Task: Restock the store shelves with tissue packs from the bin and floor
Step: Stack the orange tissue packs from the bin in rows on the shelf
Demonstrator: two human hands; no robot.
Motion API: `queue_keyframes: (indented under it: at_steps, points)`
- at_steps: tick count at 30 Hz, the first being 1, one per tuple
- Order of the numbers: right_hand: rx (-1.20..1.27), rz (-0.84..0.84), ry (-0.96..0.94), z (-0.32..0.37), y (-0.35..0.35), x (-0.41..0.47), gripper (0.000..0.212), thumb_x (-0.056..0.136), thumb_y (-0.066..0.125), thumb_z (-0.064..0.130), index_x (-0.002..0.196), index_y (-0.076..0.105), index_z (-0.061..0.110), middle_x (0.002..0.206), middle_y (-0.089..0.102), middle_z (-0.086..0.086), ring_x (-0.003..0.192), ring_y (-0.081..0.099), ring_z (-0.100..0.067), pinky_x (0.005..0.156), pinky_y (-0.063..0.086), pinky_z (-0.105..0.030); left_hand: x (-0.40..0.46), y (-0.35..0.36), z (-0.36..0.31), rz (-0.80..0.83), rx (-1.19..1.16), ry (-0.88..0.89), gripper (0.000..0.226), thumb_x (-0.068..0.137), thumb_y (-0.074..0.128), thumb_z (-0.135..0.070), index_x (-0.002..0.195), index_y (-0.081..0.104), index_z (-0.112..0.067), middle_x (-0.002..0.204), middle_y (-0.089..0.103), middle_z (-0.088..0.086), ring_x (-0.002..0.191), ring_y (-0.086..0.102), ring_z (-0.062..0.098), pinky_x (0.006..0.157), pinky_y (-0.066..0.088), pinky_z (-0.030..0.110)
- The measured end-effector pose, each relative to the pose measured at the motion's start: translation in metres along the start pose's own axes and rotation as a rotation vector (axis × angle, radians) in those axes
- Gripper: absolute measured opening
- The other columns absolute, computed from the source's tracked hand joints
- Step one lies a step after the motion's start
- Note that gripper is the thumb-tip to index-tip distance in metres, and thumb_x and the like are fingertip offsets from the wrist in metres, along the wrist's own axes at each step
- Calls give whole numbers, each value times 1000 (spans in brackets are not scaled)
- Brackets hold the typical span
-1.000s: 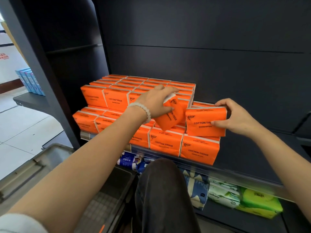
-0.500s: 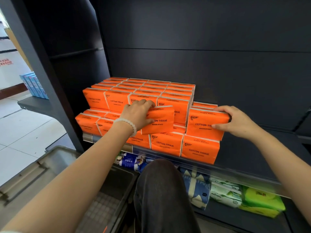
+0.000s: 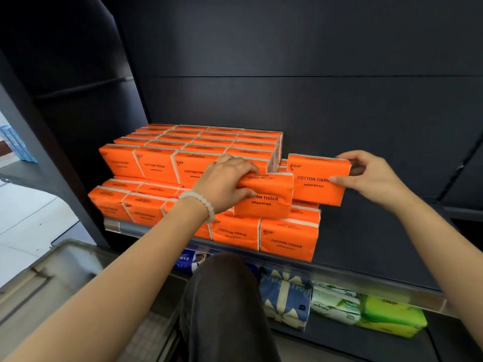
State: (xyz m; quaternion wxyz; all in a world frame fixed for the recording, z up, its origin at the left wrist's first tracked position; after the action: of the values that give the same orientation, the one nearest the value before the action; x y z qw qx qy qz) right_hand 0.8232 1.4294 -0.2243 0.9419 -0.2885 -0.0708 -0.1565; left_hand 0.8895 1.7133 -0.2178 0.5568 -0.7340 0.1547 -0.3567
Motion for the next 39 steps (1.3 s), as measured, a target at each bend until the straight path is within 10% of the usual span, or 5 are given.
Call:
queue_keyframes:
  at_steps: [26, 39]
  points:
    - [178, -14, 32, -57, 14, 155, 37, 90, 60, 12, 125, 54, 22, 122, 58, 3, 106, 58, -9, 88, 45, -23, 191, 74, -22, 77, 233, -73, 46, 87, 62, -30, 130, 45, -31, 144, 30, -1, 133, 25, 25, 108, 27, 48]
    - [366, -51, 142, -61, 27, 145, 33, 95, 50, 16, 129, 50, 17, 112, 61, -2, 103, 59, -10, 86, 50, -27, 205, 71, -26, 107, 324, 46, 44, 90, 58, -32, 131, 42, -27, 133, 45, -1, 125, 39, 22, 101, 32, 45]
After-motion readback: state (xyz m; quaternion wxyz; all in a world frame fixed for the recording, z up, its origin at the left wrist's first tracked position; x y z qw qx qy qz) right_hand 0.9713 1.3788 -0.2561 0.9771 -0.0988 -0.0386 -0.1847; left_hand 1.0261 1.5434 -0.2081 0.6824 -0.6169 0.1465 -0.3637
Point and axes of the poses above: each hand's wrist, its own x-axis towards the middle knuckle, its own y-axis out of the palm, z = x × y, the point moved 1 cm from there along x, towards the middle knuckle
